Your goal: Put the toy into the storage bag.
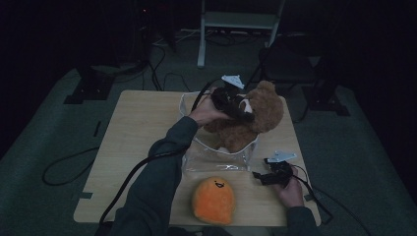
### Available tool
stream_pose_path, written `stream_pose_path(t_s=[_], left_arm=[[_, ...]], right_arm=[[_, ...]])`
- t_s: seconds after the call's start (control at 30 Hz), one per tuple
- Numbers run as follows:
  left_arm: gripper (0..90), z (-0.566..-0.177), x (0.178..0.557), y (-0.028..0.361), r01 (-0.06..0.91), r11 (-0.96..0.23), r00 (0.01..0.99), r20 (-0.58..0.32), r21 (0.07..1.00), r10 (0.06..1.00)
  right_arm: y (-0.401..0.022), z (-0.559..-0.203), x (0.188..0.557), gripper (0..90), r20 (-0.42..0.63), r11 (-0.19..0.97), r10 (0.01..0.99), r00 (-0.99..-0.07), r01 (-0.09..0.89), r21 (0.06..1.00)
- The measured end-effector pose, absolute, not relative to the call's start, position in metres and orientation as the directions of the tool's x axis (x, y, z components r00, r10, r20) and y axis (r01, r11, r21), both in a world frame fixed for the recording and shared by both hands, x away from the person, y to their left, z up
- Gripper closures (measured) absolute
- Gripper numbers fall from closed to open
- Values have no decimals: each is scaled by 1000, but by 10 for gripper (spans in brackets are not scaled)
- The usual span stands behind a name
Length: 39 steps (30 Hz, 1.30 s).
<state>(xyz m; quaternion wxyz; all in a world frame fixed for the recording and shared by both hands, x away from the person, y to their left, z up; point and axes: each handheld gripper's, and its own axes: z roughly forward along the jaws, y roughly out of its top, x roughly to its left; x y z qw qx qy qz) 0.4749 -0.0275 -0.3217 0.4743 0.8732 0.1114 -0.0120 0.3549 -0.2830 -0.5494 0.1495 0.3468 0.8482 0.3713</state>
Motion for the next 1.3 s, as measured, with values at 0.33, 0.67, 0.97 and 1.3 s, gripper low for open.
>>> stream_pose_path(t_s=[0.33,0.67,0.97,1.3], left_arm=[[192,-322,476,-26,197,-508,977,-124,838,175],[185,-320,470,-26,121,-489,981,-28,864,194],[204,-318,469,-25,116,-454,985,-42,884,169],[205,-315,468,-23,120,-409,983,-50,905,177]], right_arm=[[-283,-549,355,183,4,483,700,-715,477,734],[-283,-549,355,183,4,484,699,-715,477,734],[-283,-549,355,183,4,484,699,-715,477,734],[-283,-549,355,183,3,484,699,-715,476,734]])
